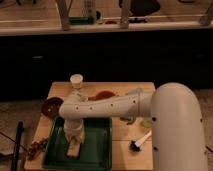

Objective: Wipe tray with eraser

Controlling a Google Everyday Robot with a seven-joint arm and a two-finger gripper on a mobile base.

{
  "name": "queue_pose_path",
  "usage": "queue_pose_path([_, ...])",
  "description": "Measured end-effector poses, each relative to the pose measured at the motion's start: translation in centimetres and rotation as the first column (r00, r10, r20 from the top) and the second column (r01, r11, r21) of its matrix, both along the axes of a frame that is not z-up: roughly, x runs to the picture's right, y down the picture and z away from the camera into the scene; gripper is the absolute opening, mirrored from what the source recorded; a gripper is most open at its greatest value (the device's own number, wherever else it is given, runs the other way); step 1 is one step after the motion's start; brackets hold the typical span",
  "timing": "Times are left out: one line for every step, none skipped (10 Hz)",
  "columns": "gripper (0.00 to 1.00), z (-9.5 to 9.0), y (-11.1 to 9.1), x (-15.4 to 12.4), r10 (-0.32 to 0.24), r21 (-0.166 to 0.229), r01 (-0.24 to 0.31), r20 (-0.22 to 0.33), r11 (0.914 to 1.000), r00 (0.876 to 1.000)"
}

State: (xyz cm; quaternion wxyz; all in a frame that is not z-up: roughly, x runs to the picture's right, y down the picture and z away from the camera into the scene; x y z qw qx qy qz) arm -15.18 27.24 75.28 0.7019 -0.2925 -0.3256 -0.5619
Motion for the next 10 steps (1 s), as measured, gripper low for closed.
queue_pose_path([0.00, 0.2, -0.6, 1.6, 0.019, 0.014, -0.019, -0.029, 0.9997, 0.999])
queue_pose_path([0.00, 0.6, -1.2, 2.5, 0.031, 0.024, -0.030, -0.049, 0.9993, 0.998])
queue_pose_path([0.00, 1.2, -2.0, 2.9, 0.040, 0.036, -0.038, -0.064, 0.9986, 0.997])
queue_pose_path([0.00, 1.8, -2.9, 3.0, 0.047, 0.050, -0.044, -0.076, 0.9978, 0.996])
queue_pose_path([0.00, 2.2, -3.7, 2.8, 0.051, 0.062, -0.046, -0.079, 0.9970, 0.996])
queue_pose_path([0.00, 2.4, -4.1, 2.3, 0.049, 0.069, -0.044, -0.071, 0.9967, 0.996])
queue_pose_path([0.00, 2.5, -4.4, 0.4, 0.029, 0.067, -0.026, -0.037, 0.9974, 0.999])
queue_pose_path([0.00, 2.3, -3.9, -1.1, 0.004, 0.057, -0.004, -0.006, 0.9984, 1.000])
queue_pose_path([0.00, 2.1, -3.3, -1.8, -0.011, 0.044, 0.010, 0.015, 0.9990, 1.000])
queue_pose_path([0.00, 1.6, -2.5, -2.1, -0.025, 0.030, 0.024, 0.034, 0.9993, 0.999])
